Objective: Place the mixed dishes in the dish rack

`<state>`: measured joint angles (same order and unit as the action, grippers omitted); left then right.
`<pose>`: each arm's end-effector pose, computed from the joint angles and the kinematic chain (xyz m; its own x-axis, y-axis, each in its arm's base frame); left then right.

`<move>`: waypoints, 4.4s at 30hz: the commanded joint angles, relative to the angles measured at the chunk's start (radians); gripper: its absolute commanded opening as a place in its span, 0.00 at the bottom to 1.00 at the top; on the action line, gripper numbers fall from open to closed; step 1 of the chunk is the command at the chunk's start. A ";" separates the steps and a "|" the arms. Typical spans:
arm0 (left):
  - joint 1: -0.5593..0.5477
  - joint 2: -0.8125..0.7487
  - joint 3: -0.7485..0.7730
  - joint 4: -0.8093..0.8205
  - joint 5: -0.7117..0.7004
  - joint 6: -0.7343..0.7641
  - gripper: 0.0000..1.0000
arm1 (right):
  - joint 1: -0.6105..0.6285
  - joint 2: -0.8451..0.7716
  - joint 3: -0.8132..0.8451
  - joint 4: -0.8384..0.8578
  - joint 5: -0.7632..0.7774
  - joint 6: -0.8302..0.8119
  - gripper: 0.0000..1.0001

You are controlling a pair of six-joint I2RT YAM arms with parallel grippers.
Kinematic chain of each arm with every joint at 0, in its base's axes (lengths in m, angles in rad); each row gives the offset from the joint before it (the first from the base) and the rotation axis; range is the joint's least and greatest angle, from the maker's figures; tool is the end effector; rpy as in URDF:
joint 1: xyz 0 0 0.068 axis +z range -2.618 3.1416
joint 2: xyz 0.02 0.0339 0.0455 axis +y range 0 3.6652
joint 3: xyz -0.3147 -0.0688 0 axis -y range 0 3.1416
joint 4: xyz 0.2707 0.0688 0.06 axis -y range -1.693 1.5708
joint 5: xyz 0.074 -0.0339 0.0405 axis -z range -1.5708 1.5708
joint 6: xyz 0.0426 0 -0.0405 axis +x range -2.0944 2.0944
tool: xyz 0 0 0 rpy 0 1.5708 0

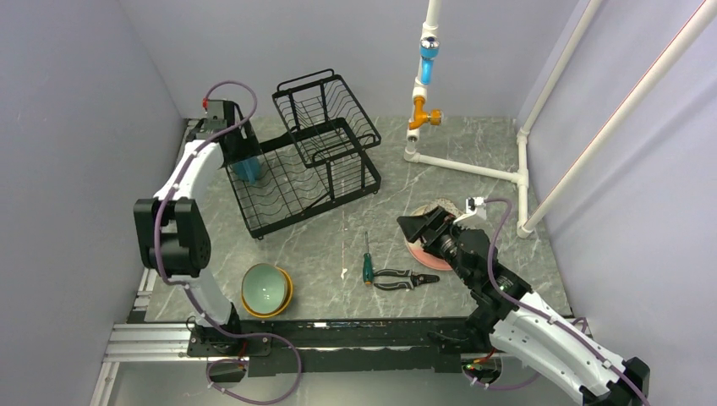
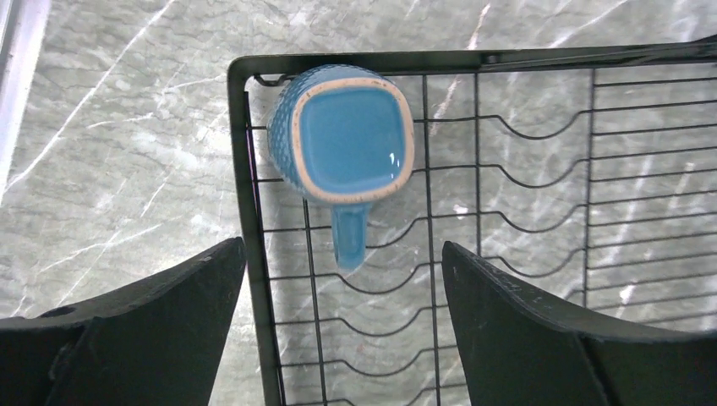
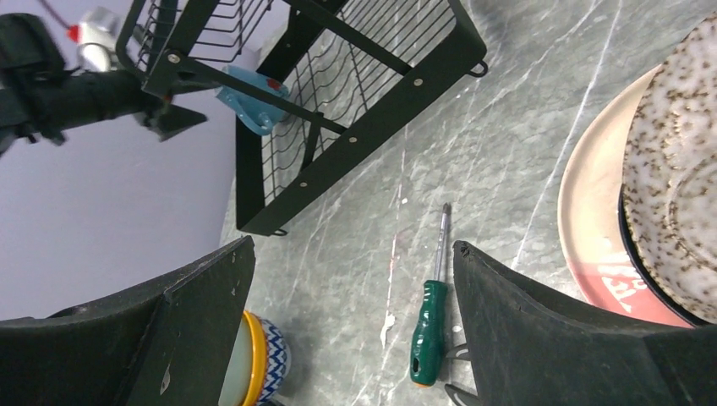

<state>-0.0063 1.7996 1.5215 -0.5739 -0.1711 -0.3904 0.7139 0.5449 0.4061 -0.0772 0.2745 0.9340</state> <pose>0.4446 0.0045 0.3161 -0.6557 -0.3709 -0.6577 -0.3843 0.9137 -0.1321 0.1131 0.0827 0.2739 -0.4422 0.6409 -0.6275 -0.1255 0.6485 0.7508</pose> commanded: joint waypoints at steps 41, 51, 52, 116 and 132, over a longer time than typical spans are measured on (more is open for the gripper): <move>0.047 -0.733 -0.241 0.276 0.355 0.036 0.99 | 0.741 1.281 1.055 -0.223 0.453 -0.372 0.73; 0.048 -0.725 -0.239 0.271 0.352 0.038 0.99 | 0.791 1.464 1.234 -0.383 0.537 -0.402 0.56; 0.047 -0.721 -0.233 0.265 0.352 0.038 0.99 | 0.792 1.472 1.236 -0.384 0.544 -0.409 0.56; -0.413 -0.480 -0.234 0.613 1.100 -0.215 0.99 | -0.154 0.057 0.054 0.457 -0.251 0.061 0.00; -0.533 -0.406 -0.279 0.740 1.151 -0.365 0.99 | -0.417 0.232 -0.005 0.836 -0.588 0.348 0.00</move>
<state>-0.5236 1.3830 1.2343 0.1295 0.9699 -0.7319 0.2993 0.7666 0.3923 0.5037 -0.2356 1.1931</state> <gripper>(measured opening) 0.994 0.125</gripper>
